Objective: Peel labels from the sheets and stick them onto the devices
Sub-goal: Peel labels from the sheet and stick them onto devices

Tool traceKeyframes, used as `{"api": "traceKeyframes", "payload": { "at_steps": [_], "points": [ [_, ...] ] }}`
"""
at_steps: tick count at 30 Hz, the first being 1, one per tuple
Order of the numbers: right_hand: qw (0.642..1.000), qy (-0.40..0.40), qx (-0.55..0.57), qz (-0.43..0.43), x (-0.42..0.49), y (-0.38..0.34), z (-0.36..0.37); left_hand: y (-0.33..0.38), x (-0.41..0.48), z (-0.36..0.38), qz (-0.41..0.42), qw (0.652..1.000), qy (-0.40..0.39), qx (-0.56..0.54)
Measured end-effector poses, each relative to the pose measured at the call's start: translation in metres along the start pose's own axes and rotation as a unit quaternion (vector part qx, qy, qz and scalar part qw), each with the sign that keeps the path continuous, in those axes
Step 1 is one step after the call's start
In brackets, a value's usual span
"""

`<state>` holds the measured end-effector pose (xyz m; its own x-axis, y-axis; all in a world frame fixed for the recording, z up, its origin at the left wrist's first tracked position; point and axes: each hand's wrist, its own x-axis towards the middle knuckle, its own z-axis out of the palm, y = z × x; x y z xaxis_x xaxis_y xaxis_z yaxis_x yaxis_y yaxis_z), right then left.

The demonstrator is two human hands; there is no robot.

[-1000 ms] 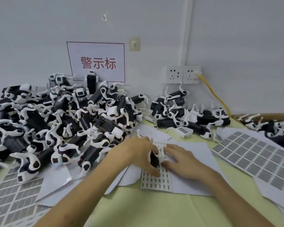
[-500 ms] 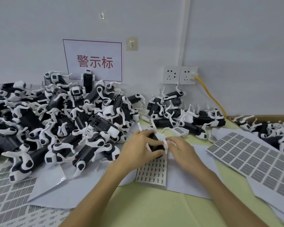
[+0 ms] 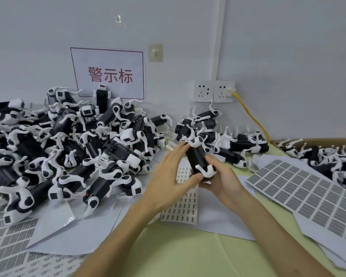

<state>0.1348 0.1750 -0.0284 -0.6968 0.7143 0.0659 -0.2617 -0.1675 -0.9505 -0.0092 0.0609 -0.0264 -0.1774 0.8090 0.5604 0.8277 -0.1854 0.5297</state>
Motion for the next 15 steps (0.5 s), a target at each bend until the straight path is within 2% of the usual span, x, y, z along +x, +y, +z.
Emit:
{"api": "traceKeyframes", "payload": {
  "at_steps": [6, 10, 13, 15],
  "points": [
    [0.997, 0.058, 0.005, -0.053, -0.002, -0.003, 0.004, -0.002, -0.001, 0.009, -0.070, 0.982, -0.022, -0.176],
    [0.991, 0.080, -0.041, -0.096, -0.003, -0.004, 0.002, -0.005, -0.001, 0.016, -0.096, 0.968, -0.036, -0.231],
    [0.982, 0.101, -0.089, -0.132, -0.005, -0.004, 0.005, -0.005, 0.000, 0.017, -0.124, 0.957, -0.006, -0.262],
    [0.971, 0.128, -0.127, -0.160, -0.006, -0.004, 0.006, -0.005, 0.000, 0.015, -0.171, 0.950, 0.016, -0.260]
  ]
}}
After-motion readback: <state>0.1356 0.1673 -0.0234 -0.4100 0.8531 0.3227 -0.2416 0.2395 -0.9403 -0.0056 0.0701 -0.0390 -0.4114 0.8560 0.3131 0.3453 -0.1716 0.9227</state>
